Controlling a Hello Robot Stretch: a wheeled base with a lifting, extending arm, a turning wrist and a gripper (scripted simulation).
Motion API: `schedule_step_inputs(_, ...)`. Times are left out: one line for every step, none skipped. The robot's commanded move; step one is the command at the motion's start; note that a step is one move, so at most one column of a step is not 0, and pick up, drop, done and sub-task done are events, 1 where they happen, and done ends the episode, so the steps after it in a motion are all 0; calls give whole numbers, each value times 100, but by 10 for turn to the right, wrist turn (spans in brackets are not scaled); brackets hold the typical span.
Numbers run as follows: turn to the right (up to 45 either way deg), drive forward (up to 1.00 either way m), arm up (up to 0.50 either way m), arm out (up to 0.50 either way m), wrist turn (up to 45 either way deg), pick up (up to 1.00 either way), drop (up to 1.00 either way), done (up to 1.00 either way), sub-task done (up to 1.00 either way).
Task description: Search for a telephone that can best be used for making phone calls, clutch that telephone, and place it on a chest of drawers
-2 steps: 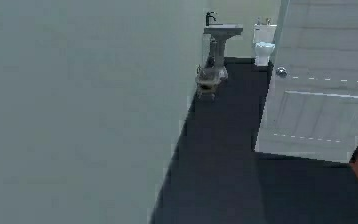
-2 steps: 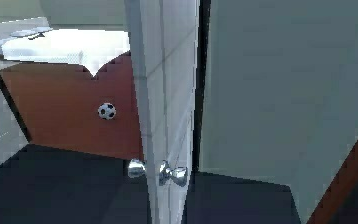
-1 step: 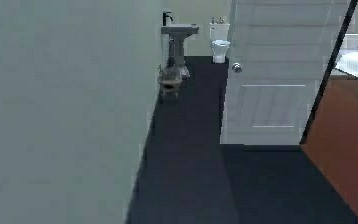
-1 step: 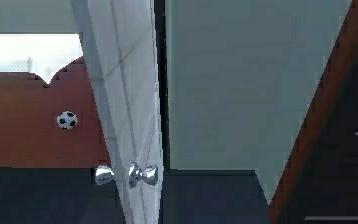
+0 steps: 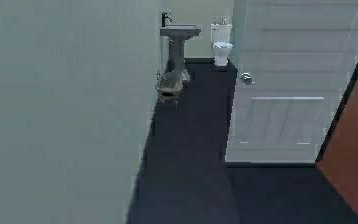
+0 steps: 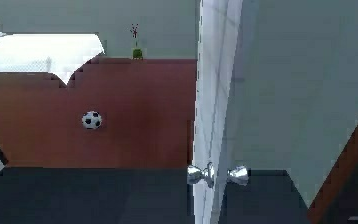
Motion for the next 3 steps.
schedule_step_inputs(450, 0, 0, 0, 0, 0, 0, 0, 0)
schedule_step_inputs(60, 0, 0, 0, 0, 0, 0, 0, 0)
schedule_step_inputs(0, 35, 0, 0, 0, 0, 0, 0, 0)
